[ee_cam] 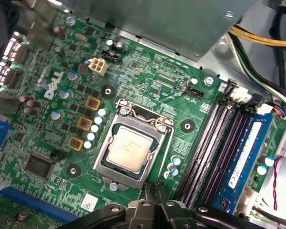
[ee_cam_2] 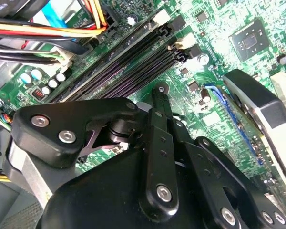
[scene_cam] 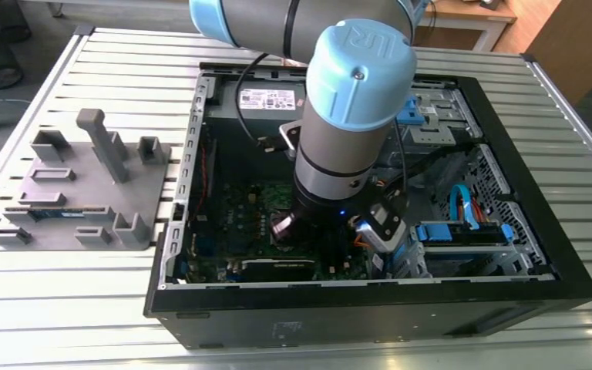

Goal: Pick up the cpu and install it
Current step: 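Install the first cpu locking lever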

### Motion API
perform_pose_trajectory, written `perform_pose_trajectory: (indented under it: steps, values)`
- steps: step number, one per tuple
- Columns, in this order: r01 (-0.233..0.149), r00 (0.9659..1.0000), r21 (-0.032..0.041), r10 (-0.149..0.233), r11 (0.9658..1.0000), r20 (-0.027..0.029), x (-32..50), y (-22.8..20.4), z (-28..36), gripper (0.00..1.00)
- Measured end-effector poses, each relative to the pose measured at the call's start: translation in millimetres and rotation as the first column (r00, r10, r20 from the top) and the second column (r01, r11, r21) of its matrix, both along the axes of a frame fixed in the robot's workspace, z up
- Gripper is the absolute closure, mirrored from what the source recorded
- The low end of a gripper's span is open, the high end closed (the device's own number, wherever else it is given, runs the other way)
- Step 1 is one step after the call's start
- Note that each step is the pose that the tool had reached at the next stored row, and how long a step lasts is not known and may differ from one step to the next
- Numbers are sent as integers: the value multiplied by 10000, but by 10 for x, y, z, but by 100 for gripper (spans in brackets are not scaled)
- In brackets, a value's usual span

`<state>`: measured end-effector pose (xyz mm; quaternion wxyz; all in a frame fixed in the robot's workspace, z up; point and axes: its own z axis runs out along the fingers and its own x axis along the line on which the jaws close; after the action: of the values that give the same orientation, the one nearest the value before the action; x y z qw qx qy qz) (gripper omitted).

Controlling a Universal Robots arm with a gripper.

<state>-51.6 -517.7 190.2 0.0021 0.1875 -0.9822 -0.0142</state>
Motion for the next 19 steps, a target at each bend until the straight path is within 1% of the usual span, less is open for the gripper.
perform_pose_trajectory:
  steps: [1,3,6,13,19]
  values:
    - [147,9999,0,-147,9999,0,0,0,0,89]
    - [254,9997,0,-254,9997,1,-5,0,-1,89]
    - [277,9996,3,-277,9996,6,-18,-1,-4,89]
    - [280,9996,6,-280,9996,11,-21,-4,-7,89]
    - [280,9996,123,-281,9995,8,-33,-23,-6,89]
